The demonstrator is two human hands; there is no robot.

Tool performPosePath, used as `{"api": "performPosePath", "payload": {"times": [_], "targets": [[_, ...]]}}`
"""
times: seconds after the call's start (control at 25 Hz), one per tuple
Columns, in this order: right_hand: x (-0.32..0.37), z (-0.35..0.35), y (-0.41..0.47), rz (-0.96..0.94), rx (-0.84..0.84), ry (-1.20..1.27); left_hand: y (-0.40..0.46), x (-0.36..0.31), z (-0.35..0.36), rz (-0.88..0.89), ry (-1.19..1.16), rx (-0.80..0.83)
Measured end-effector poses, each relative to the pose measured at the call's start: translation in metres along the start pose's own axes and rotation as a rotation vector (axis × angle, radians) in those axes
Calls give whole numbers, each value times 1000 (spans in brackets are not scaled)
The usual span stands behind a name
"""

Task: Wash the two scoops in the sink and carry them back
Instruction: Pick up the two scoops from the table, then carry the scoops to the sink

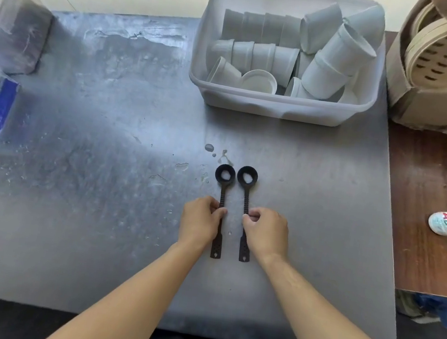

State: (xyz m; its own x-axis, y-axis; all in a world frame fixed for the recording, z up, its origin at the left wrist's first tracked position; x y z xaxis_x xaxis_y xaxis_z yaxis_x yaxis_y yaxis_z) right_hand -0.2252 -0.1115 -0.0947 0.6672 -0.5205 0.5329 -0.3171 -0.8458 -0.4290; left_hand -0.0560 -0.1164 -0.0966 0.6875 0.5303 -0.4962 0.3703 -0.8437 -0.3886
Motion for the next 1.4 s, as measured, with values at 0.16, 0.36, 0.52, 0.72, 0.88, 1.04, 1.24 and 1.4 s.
{"api": "performPosePath", "payload": {"times": [0.16, 0.36, 0.52, 0.72, 0.88, 1.04, 1.24, 1.4], "targets": [[-6, 2, 11, 51, 97, 40, 9, 4, 1, -85, -62, 68], [-12, 0, 23, 119, 199, 112, 12, 11, 1, -171, -166, 87], [-12, 1, 19, 142, 274, 185, 5, 18, -1, -275, -311, 97], [-10, 13, -3, 103, 350, 193, -18, 35, -5, -417, -556, 173], [-2, 23, -22, 64, 362, 159, -36, 56, -18, -440, -646, 185], [15, 36, -53, -5, 376, 109, -54, 94, -40, -463, -738, 125], [43, 65, -105, -136, 422, 45, -88, 159, -70, -488, -819, 64], [71, 105, -164, -240, 523, 11, -131, 225, -97, -546, -899, -29]]}}
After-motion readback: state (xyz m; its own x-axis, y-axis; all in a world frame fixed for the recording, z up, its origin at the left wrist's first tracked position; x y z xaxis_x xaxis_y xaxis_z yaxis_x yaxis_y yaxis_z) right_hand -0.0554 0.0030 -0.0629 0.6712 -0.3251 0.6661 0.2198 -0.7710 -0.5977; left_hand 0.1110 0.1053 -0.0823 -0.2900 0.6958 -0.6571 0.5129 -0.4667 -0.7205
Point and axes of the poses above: each hand's wrist, its own y-axis towards the middle knuckle, its own z-axis out of the palm, x = y × z, the point moved 5 cm from there along y, towards the middle knuckle, and after that the axes turned 8 degrees about -x, right-handed, at the moved point
